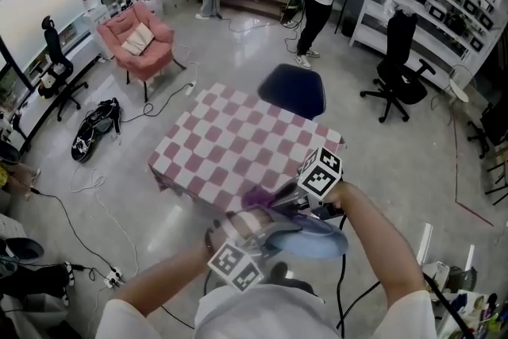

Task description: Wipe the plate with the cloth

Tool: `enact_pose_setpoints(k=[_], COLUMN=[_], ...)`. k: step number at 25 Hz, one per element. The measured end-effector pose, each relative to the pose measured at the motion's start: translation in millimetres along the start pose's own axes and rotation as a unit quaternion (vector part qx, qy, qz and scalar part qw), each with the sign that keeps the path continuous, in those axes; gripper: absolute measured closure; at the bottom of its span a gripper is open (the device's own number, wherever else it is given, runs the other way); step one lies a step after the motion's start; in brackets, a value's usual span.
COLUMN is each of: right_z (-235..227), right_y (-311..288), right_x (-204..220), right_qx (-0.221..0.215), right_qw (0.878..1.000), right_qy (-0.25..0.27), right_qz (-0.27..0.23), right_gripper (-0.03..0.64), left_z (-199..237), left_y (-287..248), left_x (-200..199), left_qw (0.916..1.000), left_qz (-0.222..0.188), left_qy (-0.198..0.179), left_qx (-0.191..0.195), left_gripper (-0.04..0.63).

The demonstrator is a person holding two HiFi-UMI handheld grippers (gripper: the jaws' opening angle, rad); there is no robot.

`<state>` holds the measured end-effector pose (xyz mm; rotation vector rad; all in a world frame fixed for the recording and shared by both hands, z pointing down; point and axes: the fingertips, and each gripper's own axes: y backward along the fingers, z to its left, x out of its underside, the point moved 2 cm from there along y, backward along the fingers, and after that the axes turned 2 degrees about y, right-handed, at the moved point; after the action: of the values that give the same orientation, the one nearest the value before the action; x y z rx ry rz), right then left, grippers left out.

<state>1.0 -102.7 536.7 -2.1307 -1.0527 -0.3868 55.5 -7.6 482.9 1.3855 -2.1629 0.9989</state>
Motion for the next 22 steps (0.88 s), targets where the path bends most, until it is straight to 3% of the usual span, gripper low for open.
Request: enact_pose_setpoints(k=[4,13,22], right_z=[-28,-61,-59], right_y=[0,26,55], right_x=[17,53,74], right_qx=[0.031,0.069,0.089], right_qw=[0.999,0.994,0.991], right_qy=[-0.029,-0.080,-0.103], right_qz=[0.024,0.020,0.003], right_gripper=[0.558,0.558,0.558], left_z=[3,8,11], left_y=[0,9,20], left_x=[3,22,52], left_qw=[0.9999,0.9992,0.9976], left_qz=[0.000,0.010,0.032], left_qy=[0.010,0.036,0.057], left_qx=[-0.007,-0.017,-0.022], left_gripper=[0.546,0.546,0.546])
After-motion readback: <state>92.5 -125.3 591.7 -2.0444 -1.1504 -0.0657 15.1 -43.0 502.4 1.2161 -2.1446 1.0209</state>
